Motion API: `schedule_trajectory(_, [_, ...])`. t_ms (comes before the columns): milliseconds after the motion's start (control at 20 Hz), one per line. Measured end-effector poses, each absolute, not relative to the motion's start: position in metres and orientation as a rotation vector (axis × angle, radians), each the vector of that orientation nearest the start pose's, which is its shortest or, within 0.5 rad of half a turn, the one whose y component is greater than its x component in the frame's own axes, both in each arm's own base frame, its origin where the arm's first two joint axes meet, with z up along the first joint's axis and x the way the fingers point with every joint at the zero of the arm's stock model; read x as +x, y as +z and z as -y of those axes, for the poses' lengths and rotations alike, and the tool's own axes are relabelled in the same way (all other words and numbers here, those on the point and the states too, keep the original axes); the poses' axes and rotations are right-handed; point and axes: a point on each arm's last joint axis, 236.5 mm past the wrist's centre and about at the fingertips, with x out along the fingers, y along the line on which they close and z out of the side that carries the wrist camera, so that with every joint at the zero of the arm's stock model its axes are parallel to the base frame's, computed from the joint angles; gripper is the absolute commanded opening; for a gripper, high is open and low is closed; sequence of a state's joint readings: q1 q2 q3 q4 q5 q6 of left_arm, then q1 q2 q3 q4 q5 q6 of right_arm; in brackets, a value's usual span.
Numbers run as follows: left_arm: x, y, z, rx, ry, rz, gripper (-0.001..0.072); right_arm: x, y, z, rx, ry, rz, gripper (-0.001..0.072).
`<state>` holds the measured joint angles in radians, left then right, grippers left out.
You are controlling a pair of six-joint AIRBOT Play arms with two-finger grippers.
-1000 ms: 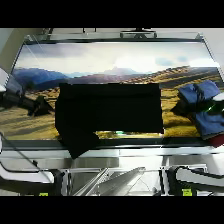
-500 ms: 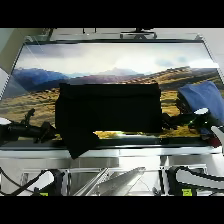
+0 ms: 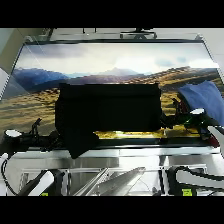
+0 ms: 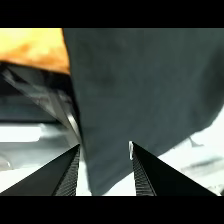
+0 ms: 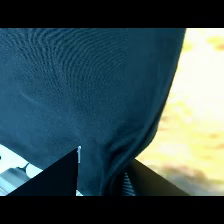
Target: Fold the shirts.
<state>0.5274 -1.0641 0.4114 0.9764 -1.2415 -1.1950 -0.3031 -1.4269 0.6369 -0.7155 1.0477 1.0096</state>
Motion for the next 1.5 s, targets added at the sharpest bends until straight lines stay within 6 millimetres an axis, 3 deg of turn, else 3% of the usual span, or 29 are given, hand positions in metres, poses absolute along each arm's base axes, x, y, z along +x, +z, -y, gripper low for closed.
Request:
schedule_trajectory(350, [0.209, -0.109, 0.028, -0.823, -0.096, -1.441, 0.0334, 0.291, -0.122, -0.072, 0.772, 0.343, -1.431, 0.0357])
schedule_trajectory(600, [0.212, -0.118, 0.053, -0.912, -0.162, -1.435, 0.0333, 0.291, -0.122, -0.072, 0.774, 0.344, -1.431, 0.0356])
schedule_trajectory(650, [0.209, -0.122, 0.060, -0.930, -0.179, -1.457, 0.0307, 0.291, -0.122, -0.072, 0.774, 0.345, -1.432, 0.0356])
schedule_trajectory(750, [0.204, -0.129, 0.070, -0.936, -0.208, -1.509, 0.0040, 0.290, -0.122, -0.073, 0.778, 0.348, -1.434, 0.0356])
schedule_trajectory(1050, [0.205, -0.128, 0.076, -0.879, -0.299, -1.575, 0.0027, 0.280, -0.119, -0.065, 0.802, 0.355, -1.464, 0.0355])
schedule_trajectory(1100, [0.208, -0.126, 0.074, -0.873, -0.298, -1.563, 0.0029, 0.278, -0.119, -0.061, 0.807, 0.351, -1.469, 0.0309])
schedule_trajectory(1150, [0.211, -0.124, 0.070, -0.861, -0.292, -1.547, 0.0031, 0.276, -0.120, -0.056, 0.808, 0.343, -1.473, 0.0073])
schedule_trajectory(1200, [0.215, -0.121, 0.064, -0.845, -0.278, -1.519, 0.0032, 0.272, -0.124, -0.050, 0.781, 0.336, -1.484, 0.0013])
schedule_trajectory(1300, [0.225, -0.113, 0.051, -0.824, -0.249, -1.452, 0.0032, 0.266, -0.124, -0.047, 0.764, 0.351, -1.497, 0.0013])
schedule_trajectory(1500, [0.258, -0.059, 0.047, -0.874, -0.310, -1.236, 0.0032, 0.262, -0.118, -0.042, 0.757, 0.377, -1.514, 0.0013])
